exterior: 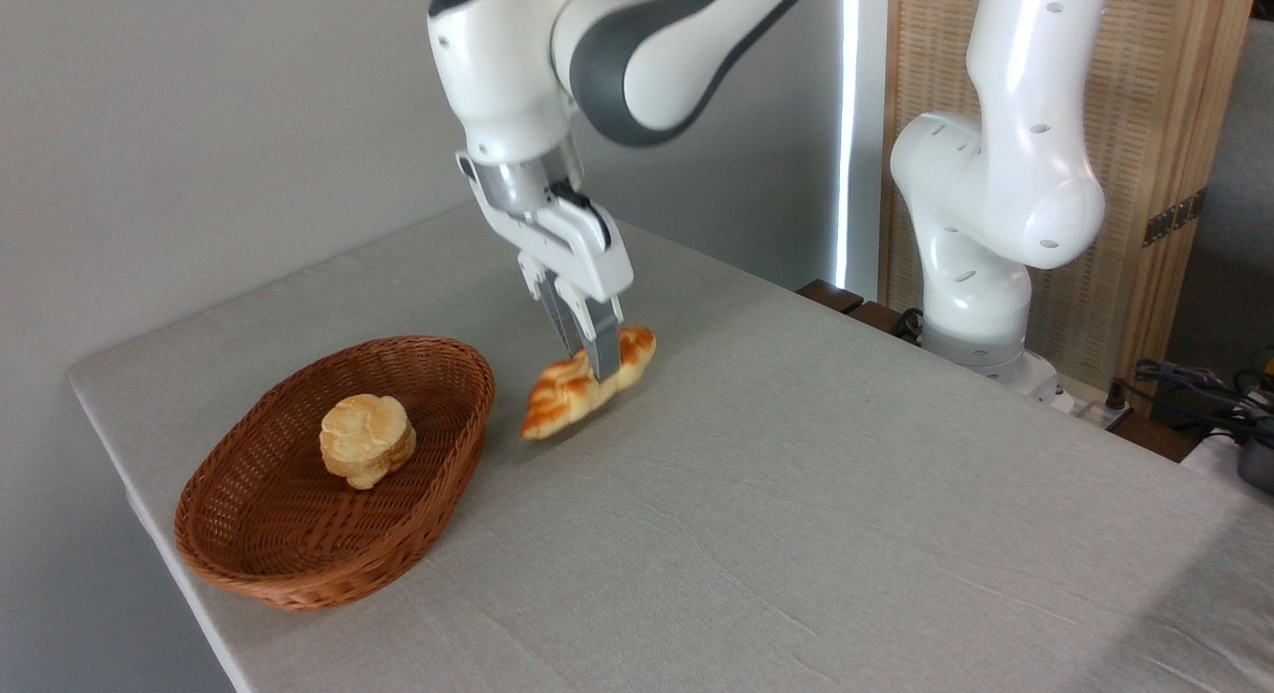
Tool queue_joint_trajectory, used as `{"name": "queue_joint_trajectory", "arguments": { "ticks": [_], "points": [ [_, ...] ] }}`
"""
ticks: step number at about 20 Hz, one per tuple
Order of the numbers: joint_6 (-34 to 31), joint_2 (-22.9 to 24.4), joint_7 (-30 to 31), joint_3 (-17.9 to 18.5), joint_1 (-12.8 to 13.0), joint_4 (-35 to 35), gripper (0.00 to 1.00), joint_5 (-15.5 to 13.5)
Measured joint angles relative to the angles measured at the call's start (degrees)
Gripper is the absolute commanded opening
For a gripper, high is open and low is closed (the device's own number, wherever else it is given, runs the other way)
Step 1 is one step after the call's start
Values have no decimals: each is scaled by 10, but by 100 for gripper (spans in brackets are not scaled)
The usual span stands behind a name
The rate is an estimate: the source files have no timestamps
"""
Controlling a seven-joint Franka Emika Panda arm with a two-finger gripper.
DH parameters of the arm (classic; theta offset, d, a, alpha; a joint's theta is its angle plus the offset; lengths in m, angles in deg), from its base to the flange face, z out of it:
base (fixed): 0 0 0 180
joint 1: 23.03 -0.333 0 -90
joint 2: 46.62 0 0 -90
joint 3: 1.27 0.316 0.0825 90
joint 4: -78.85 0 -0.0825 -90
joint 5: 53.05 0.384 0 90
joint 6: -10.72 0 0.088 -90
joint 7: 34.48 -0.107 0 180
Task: Put bread into the basket
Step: 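Lift the braided roll and carry it toward the wicker basket, then lower the braided roll into the basket beside the round bun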
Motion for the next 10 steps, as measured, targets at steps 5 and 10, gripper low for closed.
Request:
{"name": "queue_joint_trajectory", "arguments": {
  "ticks": [5,10],
  "points": [
    [-31,15,0,4,0,79,32,0],
    [0,-10,7,5,0,127,34,-28]
  ]
}}
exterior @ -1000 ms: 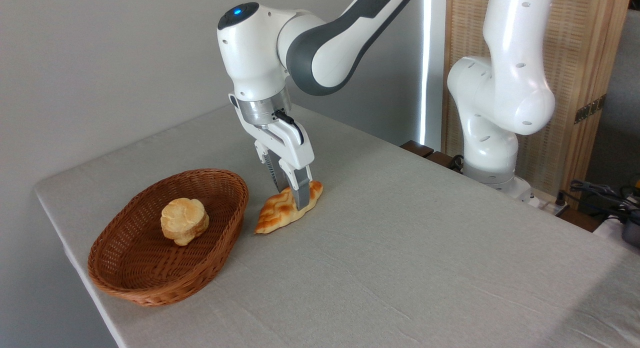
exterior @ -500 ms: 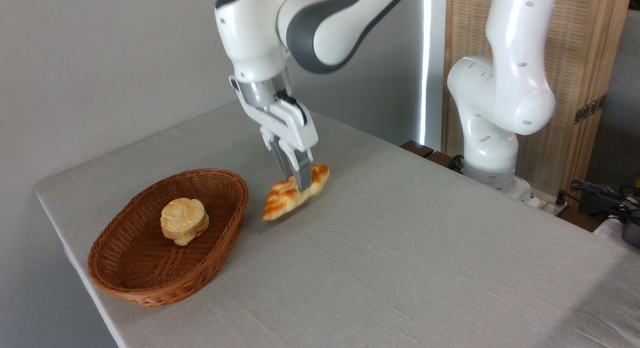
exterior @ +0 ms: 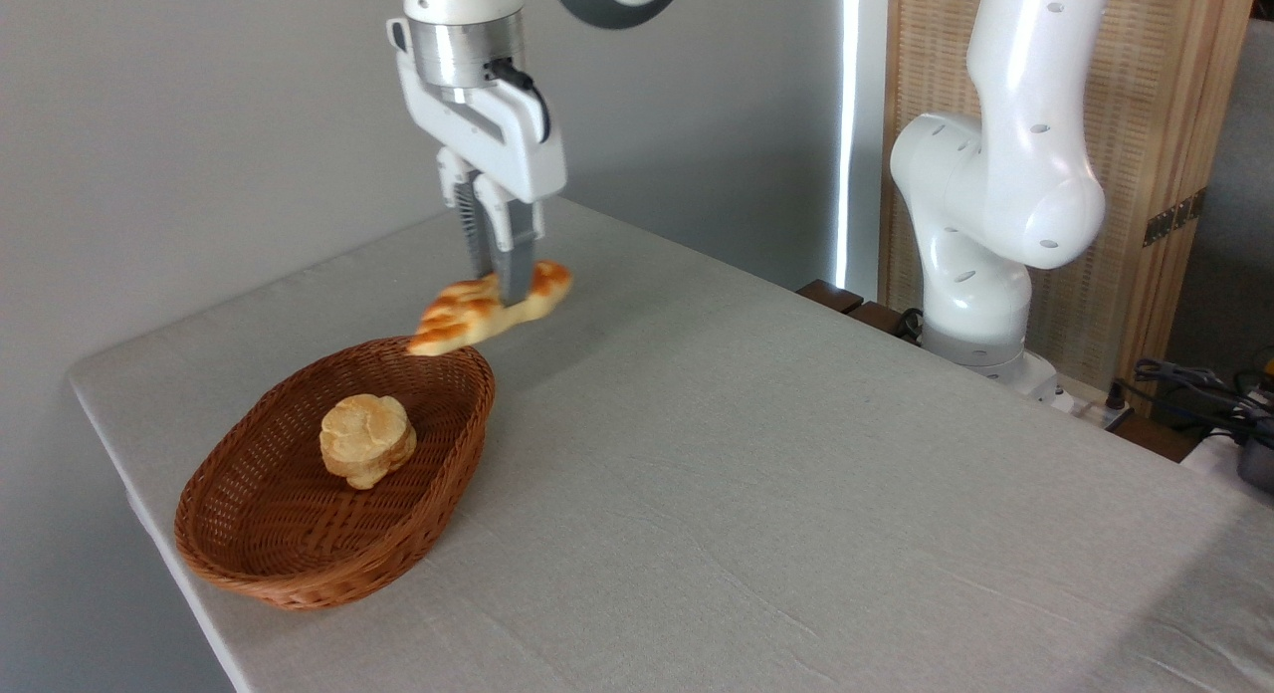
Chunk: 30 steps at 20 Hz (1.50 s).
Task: Put bread into the basket
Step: 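Lower the braided roll into the basket beside the round bun, then open the gripper and raise it away from the basket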
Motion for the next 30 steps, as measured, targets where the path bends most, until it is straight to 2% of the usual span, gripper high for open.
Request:
{"name": "queue_joint_trajectory", "arguments": {
  "ticks": [7,8,9,11,15,19,30],
  "points": [
    [159,-69,64,0,0,6,39,-50],
    [182,-78,71,1,0,7,53,-53],
    [204,-86,78,1,0,8,84,-54],
    [237,-104,94,1,0,12,100,-55],
    [287,-140,116,1,0,17,100,-56],
    [304,-166,117,0,1,19,100,-56],
    [301,-167,122,2,0,49,100,-56]
  ]
}}
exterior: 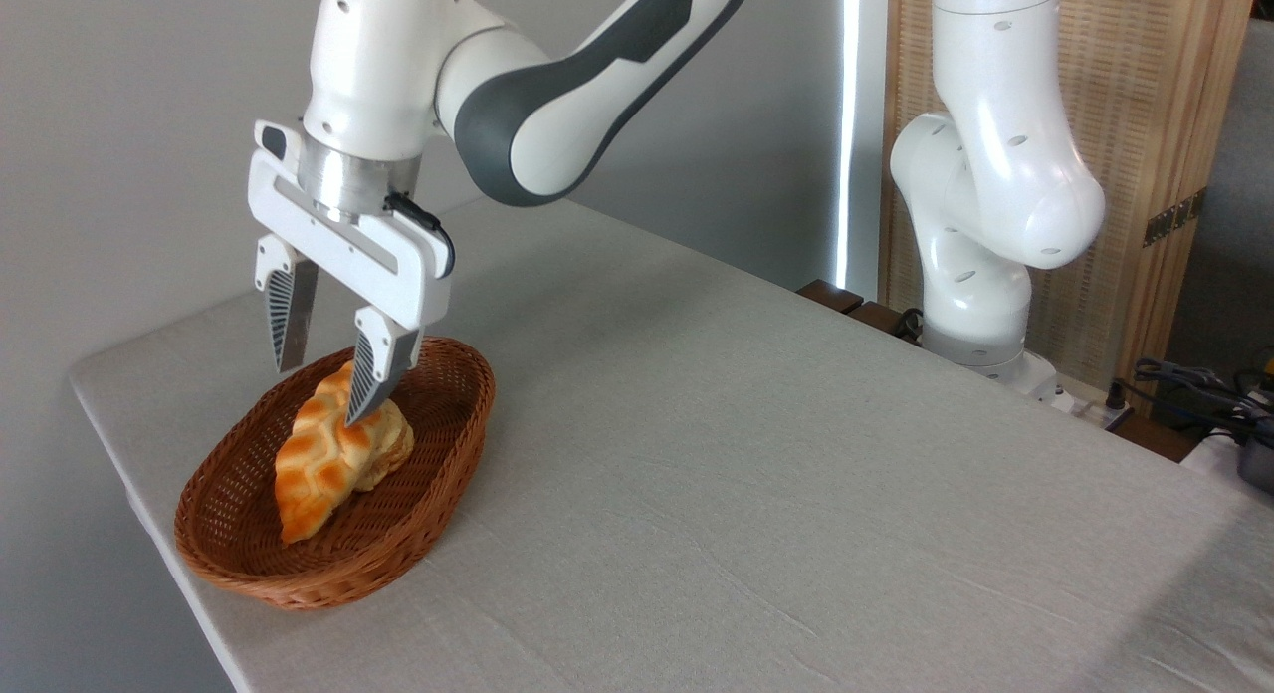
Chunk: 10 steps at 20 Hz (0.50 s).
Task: Put bread into the basket
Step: 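Open the gripper and raise it away from the basket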
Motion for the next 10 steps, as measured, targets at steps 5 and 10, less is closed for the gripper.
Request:
{"name": "queue_joint_trajectory", "arguments": {
  "ticks": [5,10],
  "points": [
    [-122,42,3,19,-2,31,100,18],
    [-243,83,-8,38,-4,43,100,82]
  ]
}}
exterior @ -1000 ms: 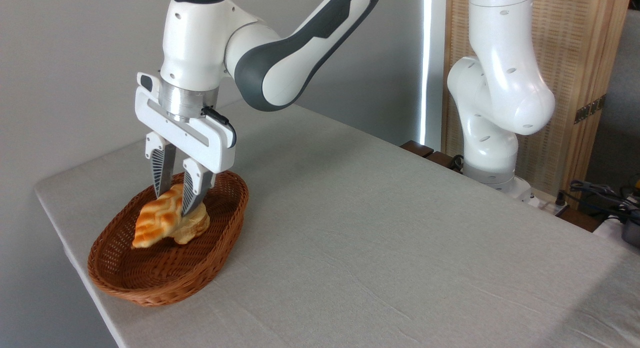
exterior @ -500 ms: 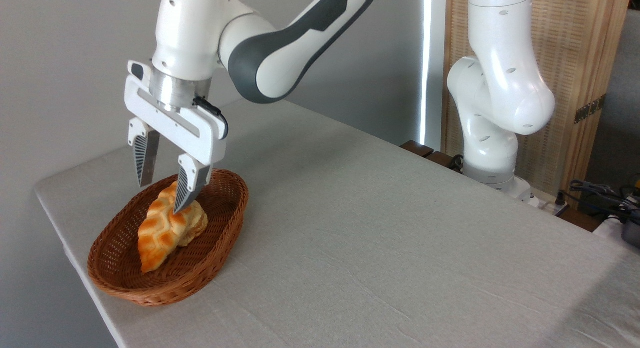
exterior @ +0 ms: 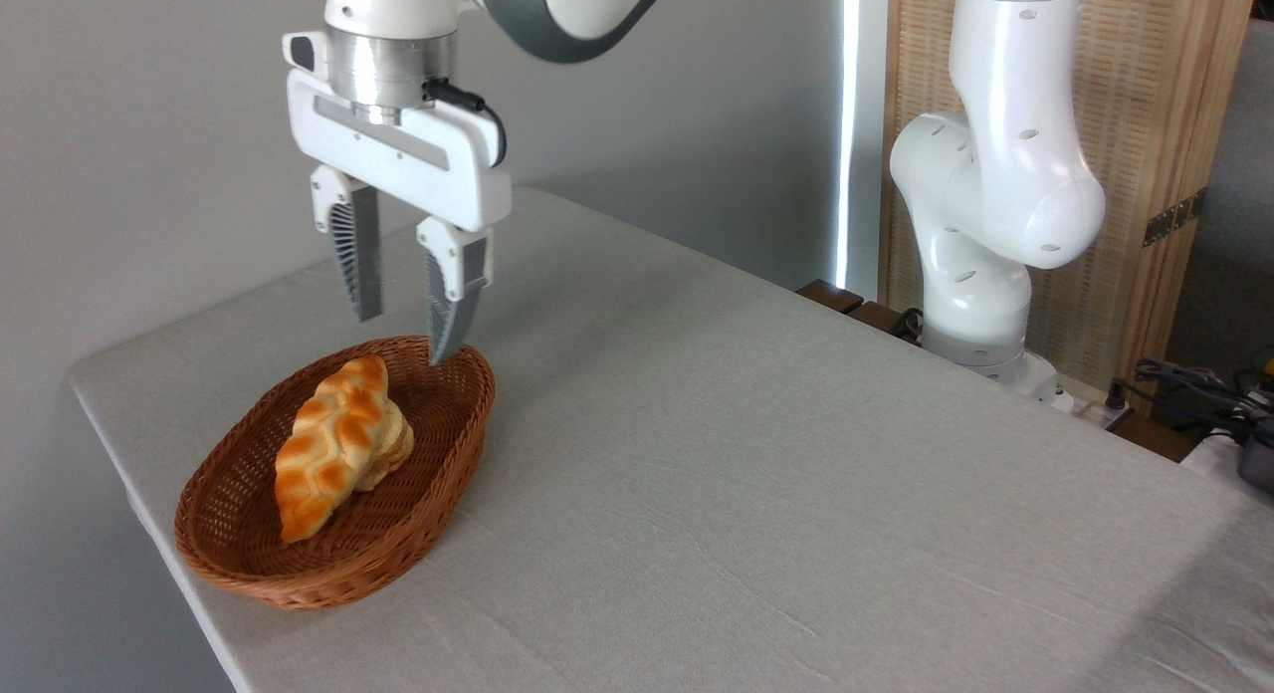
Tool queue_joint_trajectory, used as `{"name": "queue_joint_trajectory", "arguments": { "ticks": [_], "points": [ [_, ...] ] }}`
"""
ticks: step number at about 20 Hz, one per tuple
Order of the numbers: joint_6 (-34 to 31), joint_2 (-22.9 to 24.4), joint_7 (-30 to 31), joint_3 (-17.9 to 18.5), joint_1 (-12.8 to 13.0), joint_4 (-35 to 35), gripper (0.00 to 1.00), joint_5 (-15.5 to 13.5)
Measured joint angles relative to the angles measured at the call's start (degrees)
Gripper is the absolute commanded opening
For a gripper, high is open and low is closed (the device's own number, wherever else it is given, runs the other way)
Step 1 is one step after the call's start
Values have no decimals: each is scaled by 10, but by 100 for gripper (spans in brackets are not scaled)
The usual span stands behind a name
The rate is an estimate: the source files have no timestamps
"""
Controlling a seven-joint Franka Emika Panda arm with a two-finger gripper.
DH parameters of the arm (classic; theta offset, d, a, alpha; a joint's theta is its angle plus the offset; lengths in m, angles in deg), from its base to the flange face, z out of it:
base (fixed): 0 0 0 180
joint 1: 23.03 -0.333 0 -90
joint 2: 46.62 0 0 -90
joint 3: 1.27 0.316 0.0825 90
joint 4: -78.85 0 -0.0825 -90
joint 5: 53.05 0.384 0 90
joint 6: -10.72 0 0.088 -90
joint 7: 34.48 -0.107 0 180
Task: Put bread into the basket
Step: 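Open the gripper and raise it away from the basket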
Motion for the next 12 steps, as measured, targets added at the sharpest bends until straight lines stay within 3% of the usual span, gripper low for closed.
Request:
{"name": "queue_joint_trajectory", "arguments": {
  "ticks": [7,12],
  "points": [
    [-90,13,-128,20,0,0,100,8],
    [-98,14,-148,37,0,0,100,8]
  ]
}}
